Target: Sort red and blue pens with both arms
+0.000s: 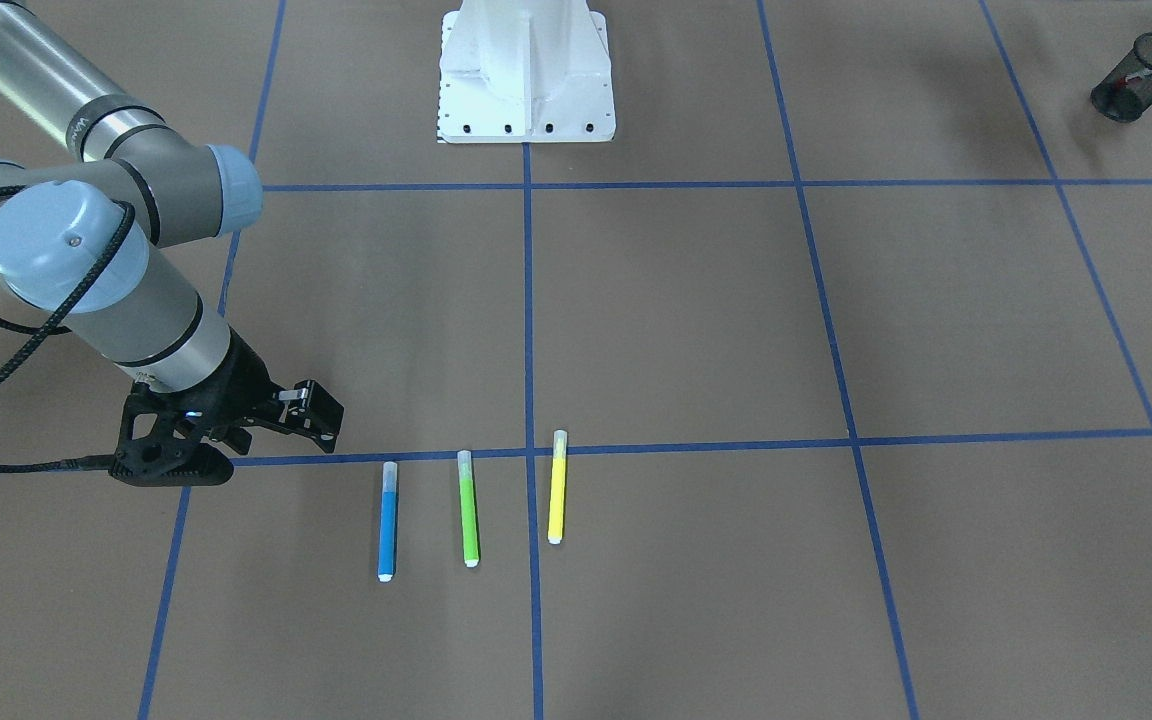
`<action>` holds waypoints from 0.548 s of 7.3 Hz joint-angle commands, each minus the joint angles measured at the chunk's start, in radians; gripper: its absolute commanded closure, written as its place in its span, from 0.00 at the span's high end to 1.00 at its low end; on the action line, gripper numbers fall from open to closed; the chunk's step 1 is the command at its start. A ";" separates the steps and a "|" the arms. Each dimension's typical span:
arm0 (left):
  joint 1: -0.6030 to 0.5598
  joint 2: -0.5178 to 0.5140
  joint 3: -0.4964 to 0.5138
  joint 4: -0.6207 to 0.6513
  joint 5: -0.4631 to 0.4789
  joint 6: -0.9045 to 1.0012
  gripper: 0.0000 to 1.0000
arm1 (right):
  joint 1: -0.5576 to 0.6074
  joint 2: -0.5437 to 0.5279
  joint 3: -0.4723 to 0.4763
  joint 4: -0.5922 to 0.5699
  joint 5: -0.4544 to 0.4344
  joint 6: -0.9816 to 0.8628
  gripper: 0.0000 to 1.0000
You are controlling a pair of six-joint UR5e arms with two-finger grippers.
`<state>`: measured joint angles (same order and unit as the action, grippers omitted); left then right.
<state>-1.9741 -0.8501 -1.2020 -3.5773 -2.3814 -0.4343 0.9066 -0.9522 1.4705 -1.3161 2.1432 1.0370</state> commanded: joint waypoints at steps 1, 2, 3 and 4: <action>-0.002 -0.102 -0.202 0.346 -0.087 -0.009 1.00 | 0.000 0.042 -0.070 0.005 0.000 -0.003 0.94; -0.002 -0.137 -0.322 0.543 -0.119 -0.008 1.00 | -0.002 0.090 -0.132 0.005 0.000 0.003 0.94; 0.003 -0.185 -0.423 0.731 -0.133 -0.009 1.00 | -0.002 0.123 -0.197 0.005 0.009 0.012 0.93; 0.014 -0.240 -0.470 0.885 -0.133 -0.009 1.00 | -0.002 0.153 -0.246 0.005 0.047 0.014 0.92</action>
<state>-1.9701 -1.0255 -1.5822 -2.9055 -2.5039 -0.4428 0.9054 -0.8402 1.2938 -1.3118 2.1579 1.0459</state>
